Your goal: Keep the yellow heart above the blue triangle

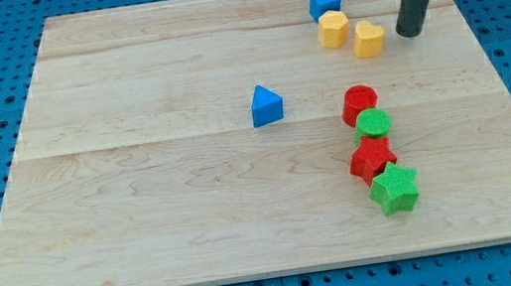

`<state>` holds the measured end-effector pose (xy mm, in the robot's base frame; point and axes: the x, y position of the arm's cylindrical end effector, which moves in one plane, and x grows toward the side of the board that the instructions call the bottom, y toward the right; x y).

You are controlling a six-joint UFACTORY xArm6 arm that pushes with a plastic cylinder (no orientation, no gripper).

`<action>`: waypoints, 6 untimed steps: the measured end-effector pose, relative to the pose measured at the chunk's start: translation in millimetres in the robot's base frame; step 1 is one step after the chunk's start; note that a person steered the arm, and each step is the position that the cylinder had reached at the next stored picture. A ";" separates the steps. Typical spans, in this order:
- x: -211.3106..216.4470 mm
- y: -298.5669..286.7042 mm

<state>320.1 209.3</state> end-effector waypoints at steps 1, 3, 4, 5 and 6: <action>6.7 -52.0; 29.5 -141.2; 34.3 -112.9; 49.0 -120.7; 52.8 -149.0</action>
<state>372.9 60.3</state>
